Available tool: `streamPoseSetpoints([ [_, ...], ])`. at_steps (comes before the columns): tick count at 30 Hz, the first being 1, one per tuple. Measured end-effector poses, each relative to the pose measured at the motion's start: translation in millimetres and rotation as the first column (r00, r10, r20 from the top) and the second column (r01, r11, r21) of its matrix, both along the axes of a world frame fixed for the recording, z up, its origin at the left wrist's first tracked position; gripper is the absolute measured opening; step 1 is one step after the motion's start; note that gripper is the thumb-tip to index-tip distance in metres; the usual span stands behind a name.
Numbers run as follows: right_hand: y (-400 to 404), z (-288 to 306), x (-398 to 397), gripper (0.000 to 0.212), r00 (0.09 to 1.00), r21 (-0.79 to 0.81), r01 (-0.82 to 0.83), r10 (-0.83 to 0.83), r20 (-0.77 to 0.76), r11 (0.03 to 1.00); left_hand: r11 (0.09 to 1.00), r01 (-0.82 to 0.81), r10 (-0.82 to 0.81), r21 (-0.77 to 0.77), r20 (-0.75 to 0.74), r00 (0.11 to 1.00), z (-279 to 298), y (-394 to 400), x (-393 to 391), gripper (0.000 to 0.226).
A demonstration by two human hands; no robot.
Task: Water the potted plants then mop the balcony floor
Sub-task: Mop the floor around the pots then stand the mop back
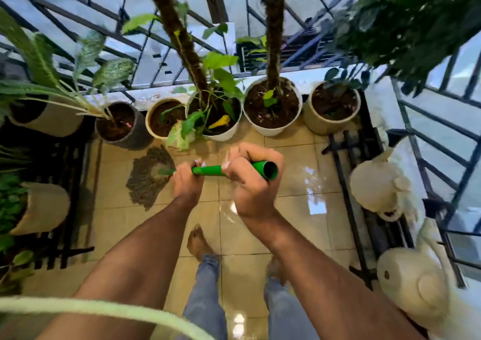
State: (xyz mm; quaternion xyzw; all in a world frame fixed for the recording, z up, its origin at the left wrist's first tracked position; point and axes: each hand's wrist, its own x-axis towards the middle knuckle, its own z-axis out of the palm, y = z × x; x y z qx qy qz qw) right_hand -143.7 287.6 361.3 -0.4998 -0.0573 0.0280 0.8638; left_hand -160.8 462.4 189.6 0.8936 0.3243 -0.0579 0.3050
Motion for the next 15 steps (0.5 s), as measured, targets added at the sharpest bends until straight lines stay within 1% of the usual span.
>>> streamPoseSetpoints([
  [4,-57.9,6.4,1.1,0.03,0.998,0.011,0.064,-0.064,0.02,0.998,1.0,0.015,-0.015,-0.007,0.014,1.0,4.0,-65.0,11.8,0.029],
  [8,-107.5,14.3,-0.8,0.032,0.991,0.014,0.134,-0.134,0.025,0.991,0.998,0.065,-0.065,-0.007,0.048,0.997,12.4,-121.2,18.5,0.017],
  [11,-135.9,19.7,-3.4,0.033,0.978,0.023,0.206,-0.206,0.023,0.978,0.994,0.109,-0.108,-0.016,0.034,0.994,15.5,-152.6,20.2,0.018],
  [15,-163.1,24.8,-10.8,0.041,0.959,0.033,0.282,-0.283,0.021,0.959,0.984,0.178,-0.178,0.007,0.021,0.984,16.7,-182.7,14.0,0.02],
])
